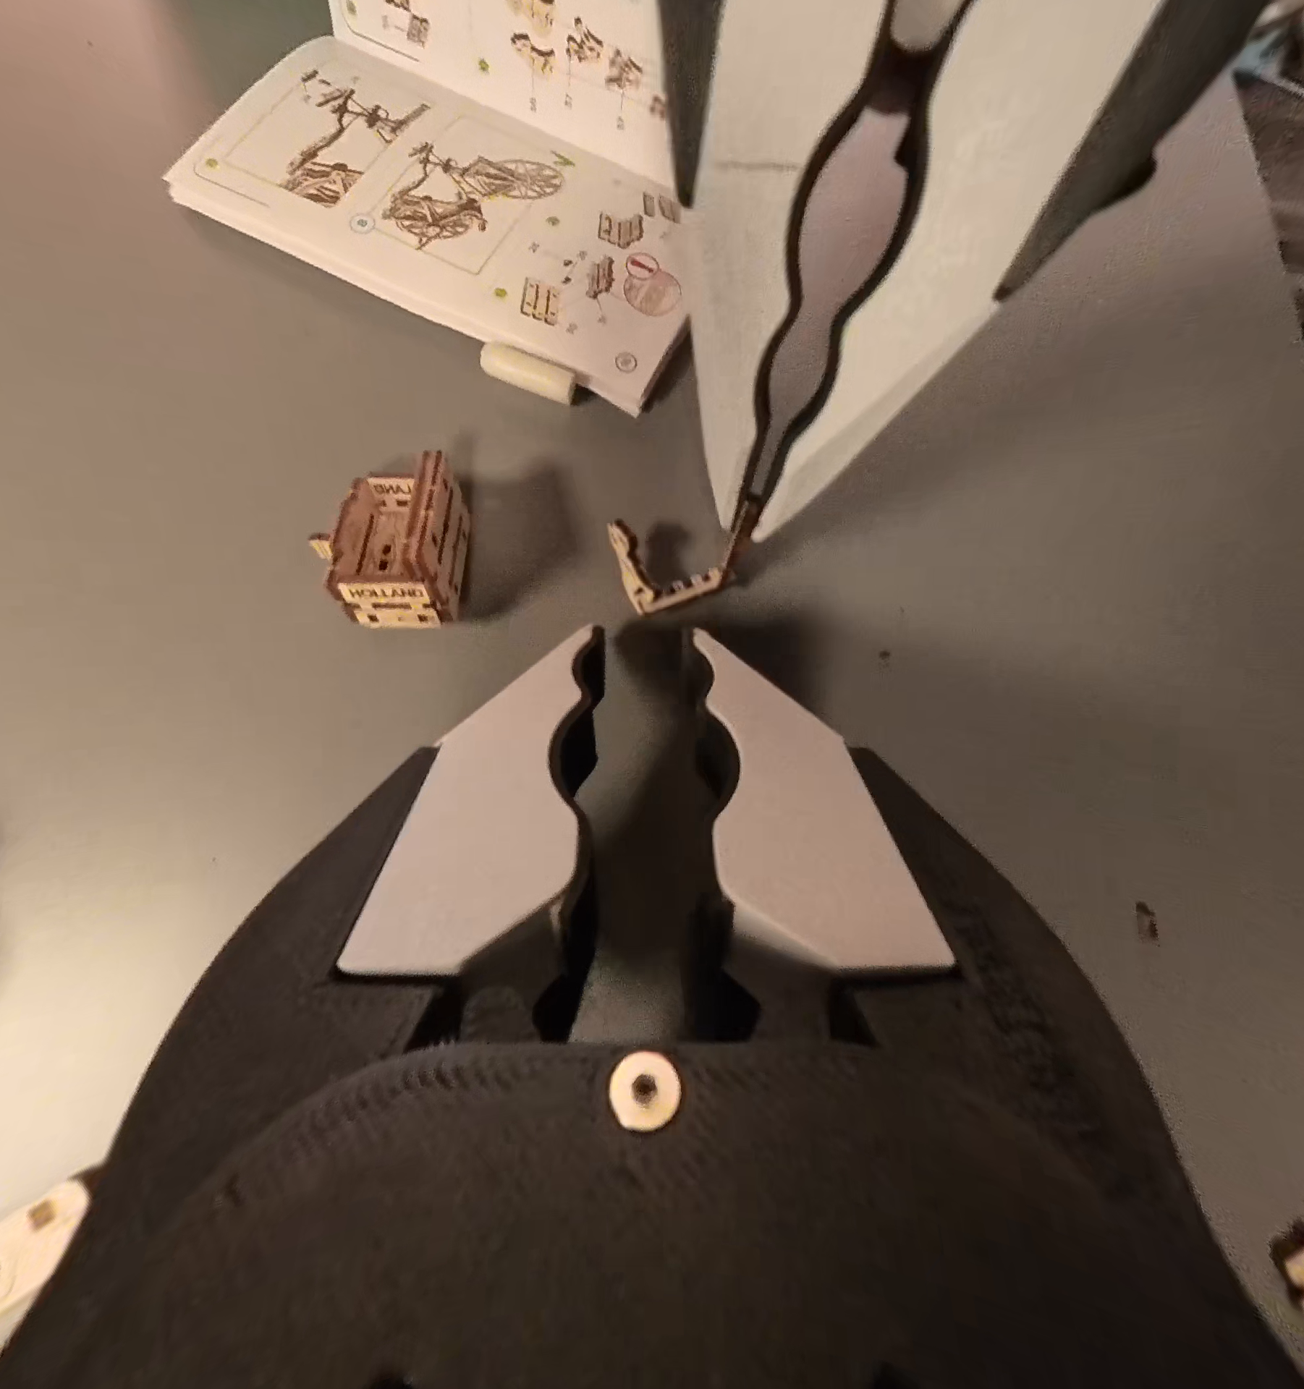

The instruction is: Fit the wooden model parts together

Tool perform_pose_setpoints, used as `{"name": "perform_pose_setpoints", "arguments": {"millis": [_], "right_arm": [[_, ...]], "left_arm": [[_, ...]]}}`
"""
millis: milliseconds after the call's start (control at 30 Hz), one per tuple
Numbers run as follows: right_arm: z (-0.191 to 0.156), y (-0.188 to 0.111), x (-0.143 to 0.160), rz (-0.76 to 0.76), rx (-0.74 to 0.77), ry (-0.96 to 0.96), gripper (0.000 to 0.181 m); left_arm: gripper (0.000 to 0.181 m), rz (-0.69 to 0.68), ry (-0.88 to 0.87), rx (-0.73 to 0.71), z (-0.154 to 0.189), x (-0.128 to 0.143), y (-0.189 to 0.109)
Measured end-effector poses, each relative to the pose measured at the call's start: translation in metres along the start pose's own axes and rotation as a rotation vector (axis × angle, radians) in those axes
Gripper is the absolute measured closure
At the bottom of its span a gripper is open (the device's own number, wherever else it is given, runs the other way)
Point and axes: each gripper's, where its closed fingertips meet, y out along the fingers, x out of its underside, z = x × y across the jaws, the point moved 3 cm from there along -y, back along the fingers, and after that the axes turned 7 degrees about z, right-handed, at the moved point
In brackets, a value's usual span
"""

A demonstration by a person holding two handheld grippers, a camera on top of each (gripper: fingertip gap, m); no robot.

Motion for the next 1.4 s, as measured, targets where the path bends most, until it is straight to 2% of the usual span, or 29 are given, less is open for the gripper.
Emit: {"name": "perform_pose_setpoints", "arguments": {"millis": [200,300,367,433,500,700,867,1000,1067,1133,1267,1400], "right_arm": [[0.000,0.004,-0.006,-0.062,-0.028,-0.046,0.180],[0.000,0.006,-0.006,-0.047,-0.029,-0.045,0.181],[-0.001,0.006,-0.006,-0.035,-0.026,-0.045,0.181],[-0.001,0.006,-0.005,-0.030,-0.018,-0.051,0.181],[-0.002,0.005,-0.004,-0.030,-0.003,-0.074,0.181],[-0.004,0.005,-0.004,-0.041,0.021,-0.108,0.181],[-0.004,0.005,-0.004,-0.045,0.030,-0.130,0.181],[-0.007,0.000,-0.007,-0.018,0.042,-0.152,0.180],[-0.010,-0.009,-0.012,0.026,0.031,-0.139,0.181],[-0.013,-0.019,-0.017,0.094,0.023,-0.115,0.181],[-0.013,-0.037,-0.036,0.274,0.032,-0.071,0.181],[-0.020,-0.043,-0.058,0.449,-0.027,-0.019,0.181]], "left_arm": [[0.162,0.055,-0.015,0.019,0.003,-0.004,-0.011],[0.160,0.057,0.091,-0.034,0.000,-0.006,-0.009],[0.166,0.068,0.150,-0.076,0.000,-0.009,-0.008],[0.171,0.093,0.089,-0.099,-0.003,-0.015,-0.007],[0.168,0.108,-0.011,-0.098,-0.007,-0.023,-0.006],[0.153,-0.059,-0.114,-0.049,-0.007,-0.030,0.014],[0.155,-0.241,-0.126,-0.104,-0.009,-0.021,0.027],[0.180,-0.240,-0.107,-0.134,-0.009,-0.019,0.029],[0.181,-0.196,-0.093,-0.144,-0.011,-0.019,0.025],[0.181,-0.084,-0.090,-0.124,-0.008,-0.025,0.018],[0.181,0.284,-0.082,-0.004,0.005,-0.048,-0.013],[0.180,0.570,-0.115,0.108,0.015,-0.056,-0.049]]}}
